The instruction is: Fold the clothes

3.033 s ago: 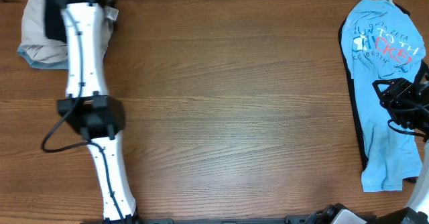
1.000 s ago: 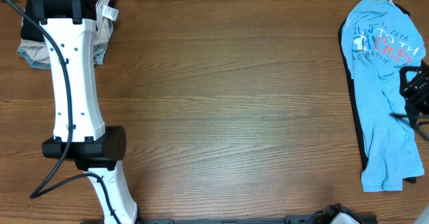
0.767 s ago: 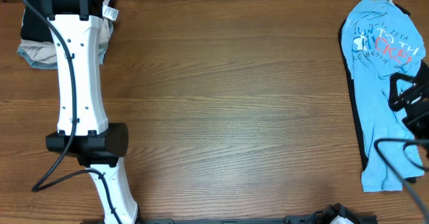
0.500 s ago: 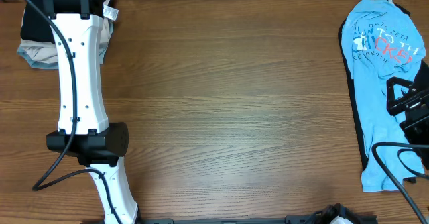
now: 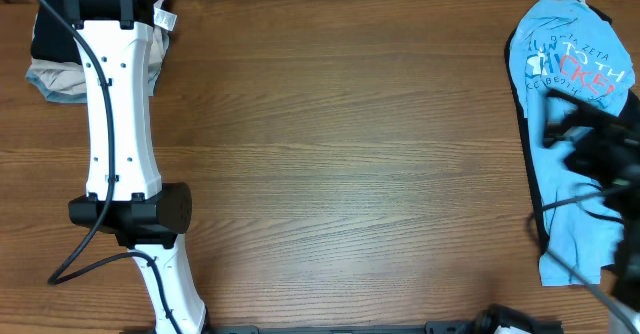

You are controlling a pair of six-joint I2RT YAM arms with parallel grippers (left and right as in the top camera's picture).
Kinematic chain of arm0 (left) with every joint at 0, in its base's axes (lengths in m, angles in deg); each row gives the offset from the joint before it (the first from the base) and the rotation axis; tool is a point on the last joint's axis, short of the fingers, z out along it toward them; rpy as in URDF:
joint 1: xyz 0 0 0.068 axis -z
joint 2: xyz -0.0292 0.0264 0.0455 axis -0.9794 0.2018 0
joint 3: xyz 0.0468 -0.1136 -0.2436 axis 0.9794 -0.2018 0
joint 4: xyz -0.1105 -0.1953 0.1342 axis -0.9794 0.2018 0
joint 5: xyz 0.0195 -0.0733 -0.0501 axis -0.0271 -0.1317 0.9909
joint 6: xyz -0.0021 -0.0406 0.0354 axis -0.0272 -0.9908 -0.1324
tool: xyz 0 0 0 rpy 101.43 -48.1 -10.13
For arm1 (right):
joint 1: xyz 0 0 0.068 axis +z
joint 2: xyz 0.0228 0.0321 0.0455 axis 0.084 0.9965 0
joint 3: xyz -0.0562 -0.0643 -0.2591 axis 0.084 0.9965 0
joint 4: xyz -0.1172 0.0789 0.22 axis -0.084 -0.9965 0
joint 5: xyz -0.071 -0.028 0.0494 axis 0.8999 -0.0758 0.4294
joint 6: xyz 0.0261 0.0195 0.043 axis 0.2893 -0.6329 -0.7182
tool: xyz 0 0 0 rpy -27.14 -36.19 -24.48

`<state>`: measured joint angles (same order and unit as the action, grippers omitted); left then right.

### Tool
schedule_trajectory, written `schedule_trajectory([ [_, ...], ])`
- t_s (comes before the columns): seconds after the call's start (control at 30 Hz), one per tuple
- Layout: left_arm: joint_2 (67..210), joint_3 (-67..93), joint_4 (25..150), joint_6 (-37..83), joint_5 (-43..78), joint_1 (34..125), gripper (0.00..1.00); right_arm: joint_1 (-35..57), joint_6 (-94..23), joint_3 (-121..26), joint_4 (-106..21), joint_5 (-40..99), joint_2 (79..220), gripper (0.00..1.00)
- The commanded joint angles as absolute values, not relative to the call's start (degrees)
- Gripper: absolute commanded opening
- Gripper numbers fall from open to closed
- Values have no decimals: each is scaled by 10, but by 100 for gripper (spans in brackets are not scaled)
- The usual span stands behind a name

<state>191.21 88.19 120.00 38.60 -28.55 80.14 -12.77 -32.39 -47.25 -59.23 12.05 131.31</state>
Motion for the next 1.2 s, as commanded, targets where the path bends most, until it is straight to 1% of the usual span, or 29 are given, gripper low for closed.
schedule_trajectory([
  [0.0,1917,882,1200,397,-281,803,100,-17,-273,-399,-525,235,1280,100],
  [0.1,1917,882,1200,397,-281,803,100,53,-273,-310,-414,268,1255,100],
  [0.17,1917,882,1200,397,-281,803,100,79,-274,-236,-311,282,1234,100],
  [0.27,1917,882,1200,397,-281,803,100,96,-274,-114,-154,283,1197,100],
  [0.33,1917,882,1200,397,-281,803,100,102,-274,-41,-80,283,1169,100],
  [0.43,1917,882,1200,397,-281,803,100,108,-274,48,-22,283,1116,100],
  [0.73,1917,882,1200,397,-281,803,100,109,-274,208,-11,311,956,100],
  [0.93,1917,882,1201,397,-281,803,100,109,-273,262,-12,329,910,100],
  [1.17,1917,882,1200,397,-281,803,100,109,-274,261,-116,343,856,100],
])
